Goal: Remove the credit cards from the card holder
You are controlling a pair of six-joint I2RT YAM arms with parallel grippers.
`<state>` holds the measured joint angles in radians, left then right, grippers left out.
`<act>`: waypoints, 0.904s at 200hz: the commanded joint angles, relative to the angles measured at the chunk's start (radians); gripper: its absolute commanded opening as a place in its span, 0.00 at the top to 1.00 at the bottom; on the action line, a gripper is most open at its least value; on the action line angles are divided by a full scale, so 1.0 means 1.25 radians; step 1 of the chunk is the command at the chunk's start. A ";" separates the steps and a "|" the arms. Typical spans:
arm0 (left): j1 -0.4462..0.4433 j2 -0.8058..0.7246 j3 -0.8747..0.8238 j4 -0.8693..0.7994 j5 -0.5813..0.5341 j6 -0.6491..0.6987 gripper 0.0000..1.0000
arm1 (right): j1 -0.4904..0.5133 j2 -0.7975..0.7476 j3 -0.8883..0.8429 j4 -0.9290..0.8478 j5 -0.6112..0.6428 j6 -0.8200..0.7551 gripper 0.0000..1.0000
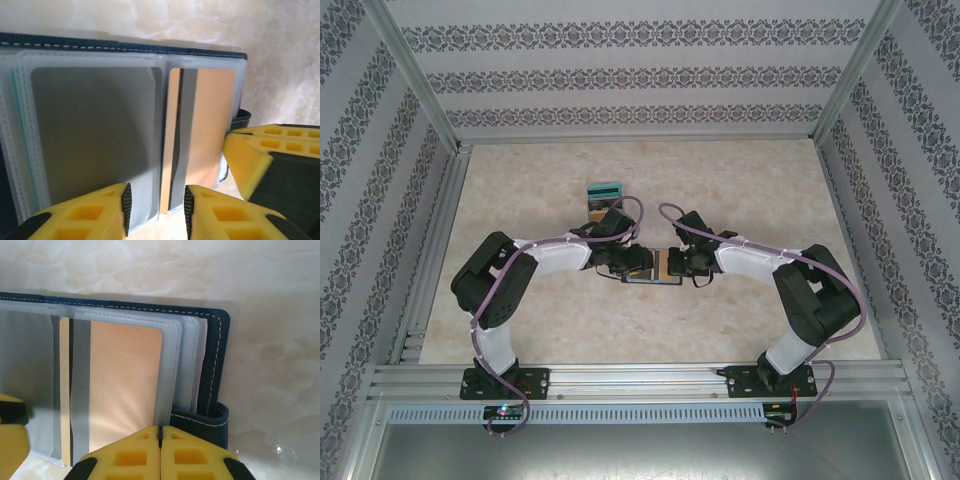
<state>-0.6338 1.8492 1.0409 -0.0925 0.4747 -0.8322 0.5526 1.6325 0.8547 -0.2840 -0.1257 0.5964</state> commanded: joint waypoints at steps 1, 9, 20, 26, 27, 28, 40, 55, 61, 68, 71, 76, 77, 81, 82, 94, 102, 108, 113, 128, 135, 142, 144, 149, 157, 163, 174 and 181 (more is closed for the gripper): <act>0.005 0.027 0.025 -0.006 0.016 -0.012 0.65 | 0.009 0.016 0.004 -0.016 -0.011 -0.002 0.92; 0.005 0.033 0.027 -0.003 0.020 -0.014 0.65 | 0.009 0.016 0.003 -0.015 -0.011 -0.002 0.92; 0.004 0.038 0.029 -0.002 0.024 -0.014 0.65 | 0.010 0.016 0.002 -0.015 -0.011 -0.002 0.92; 0.004 0.040 0.030 0.001 0.025 -0.015 0.67 | 0.010 0.016 0.003 -0.015 -0.012 -0.001 0.92; 0.004 0.040 0.030 0.001 0.026 -0.014 0.67 | 0.010 0.016 0.003 -0.015 -0.012 -0.001 0.92; 0.003 0.040 0.031 0.001 0.026 -0.014 0.67 | 0.010 0.016 0.003 -0.015 -0.012 -0.001 0.92; 0.004 0.044 0.032 0.006 0.029 -0.014 0.69 | 0.011 0.017 0.003 -0.013 -0.014 -0.001 0.92; 0.004 0.048 0.036 0.007 0.033 -0.016 0.69 | 0.012 0.018 0.005 -0.015 -0.014 -0.001 0.92; 0.004 0.050 0.037 0.006 0.034 -0.016 0.69 | 0.013 0.018 0.005 -0.015 -0.014 -0.001 0.92; 0.004 0.051 0.038 0.005 0.034 -0.015 0.69 | 0.013 0.017 0.005 -0.015 -0.014 -0.001 0.91; 0.002 0.052 0.040 0.005 0.034 -0.015 0.69 | 0.013 0.017 0.005 -0.015 -0.014 0.000 0.92; 0.003 0.051 0.040 0.004 0.034 -0.014 0.69 | 0.013 0.017 0.005 -0.015 -0.014 -0.001 0.91; 0.003 0.051 0.041 0.004 0.035 -0.014 0.69 | 0.013 0.017 0.005 -0.015 -0.014 -0.001 0.92; 0.002 0.052 0.042 0.004 0.034 -0.014 0.69 | 0.014 0.017 0.005 -0.015 -0.014 -0.001 0.92; 0.002 0.053 0.043 0.004 0.034 -0.013 0.69 | 0.014 0.017 0.005 -0.015 -0.014 -0.001 0.92; 0.000 0.056 0.047 0.003 0.037 -0.011 0.70 | 0.014 0.017 0.005 -0.014 -0.015 0.000 0.92; 0.000 0.059 0.049 0.001 0.039 -0.012 0.70 | 0.015 0.017 0.006 -0.014 -0.016 0.000 0.92; -0.001 0.059 0.050 0.001 0.039 -0.011 0.70 | 0.015 0.018 0.007 -0.013 -0.017 0.000 0.91; -0.001 0.061 0.051 0.001 0.039 -0.011 0.70 | 0.017 0.018 0.008 -0.014 -0.018 0.000 0.92; -0.003 0.062 0.053 0.003 0.043 -0.011 0.78 | 0.018 0.021 0.010 -0.012 -0.019 0.000 0.92; -0.002 0.065 0.053 0.002 0.044 -0.011 0.79 | 0.019 0.022 0.011 -0.012 -0.018 0.000 0.92; -0.002 0.066 0.055 0.002 0.045 -0.012 0.79 | 0.019 0.023 0.012 -0.013 -0.018 0.000 0.91; -0.002 0.068 0.055 0.002 0.045 -0.012 0.79 | 0.019 0.023 0.013 -0.013 -0.018 0.000 0.92; -0.002 0.067 0.055 0.003 0.046 -0.013 0.79 | 0.019 0.024 0.013 -0.012 -0.019 0.001 0.92; -0.002 0.068 0.056 0.004 0.046 -0.012 0.79 | 0.019 0.026 0.014 -0.013 -0.020 0.000 0.92; -0.002 0.068 0.055 0.005 0.047 -0.012 0.79 | 0.019 0.027 0.015 -0.011 -0.019 0.000 0.92; -0.002 0.070 0.055 0.008 0.052 -0.012 0.79 | 0.020 0.030 0.016 -0.012 -0.020 -0.001 0.91; -0.002 0.072 0.056 0.011 0.056 -0.013 0.79 | 0.019 0.031 0.018 -0.013 -0.021 -0.001 0.92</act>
<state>-0.6338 1.9144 1.0912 -0.0891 0.5240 -0.8436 0.5610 1.6428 0.8616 -0.2844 -0.1368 0.5964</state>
